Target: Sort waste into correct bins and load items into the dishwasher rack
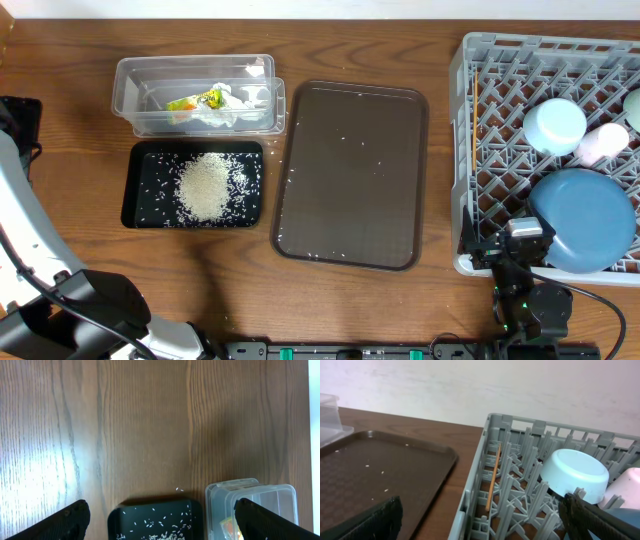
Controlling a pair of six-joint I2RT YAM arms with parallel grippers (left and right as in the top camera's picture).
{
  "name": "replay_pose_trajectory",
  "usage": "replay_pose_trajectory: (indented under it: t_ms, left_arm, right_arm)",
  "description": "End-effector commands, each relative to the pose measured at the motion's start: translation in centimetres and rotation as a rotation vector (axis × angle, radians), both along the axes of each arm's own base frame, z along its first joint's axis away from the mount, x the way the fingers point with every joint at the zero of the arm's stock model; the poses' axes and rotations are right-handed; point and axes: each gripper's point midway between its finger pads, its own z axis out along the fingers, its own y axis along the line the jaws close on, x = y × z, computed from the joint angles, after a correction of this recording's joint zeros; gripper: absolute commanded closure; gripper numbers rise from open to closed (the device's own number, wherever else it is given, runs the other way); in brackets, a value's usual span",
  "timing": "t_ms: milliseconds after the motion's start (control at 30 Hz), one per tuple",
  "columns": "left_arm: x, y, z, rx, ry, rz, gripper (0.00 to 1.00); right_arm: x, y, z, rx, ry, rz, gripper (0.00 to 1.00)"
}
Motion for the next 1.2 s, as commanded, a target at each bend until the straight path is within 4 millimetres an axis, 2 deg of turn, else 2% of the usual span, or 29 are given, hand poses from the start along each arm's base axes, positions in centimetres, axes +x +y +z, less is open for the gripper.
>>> replay_pose_trajectory:
  t_ms: [0,1167]
  left_arm:
    - [-0.13,0.12,-0.26,-0.001,0.013,-0.001,0.06]
    - [-0.13,0.12,-0.26,-0.001,0.013,-0.001,0.06]
  right_arm:
    - [-0.04,-0.04,0.03,-0.018,-0.004,-0.005,0.01]
    - [-0.05,0.01,0.02,0.004,-0.002,-0.004,0.01]
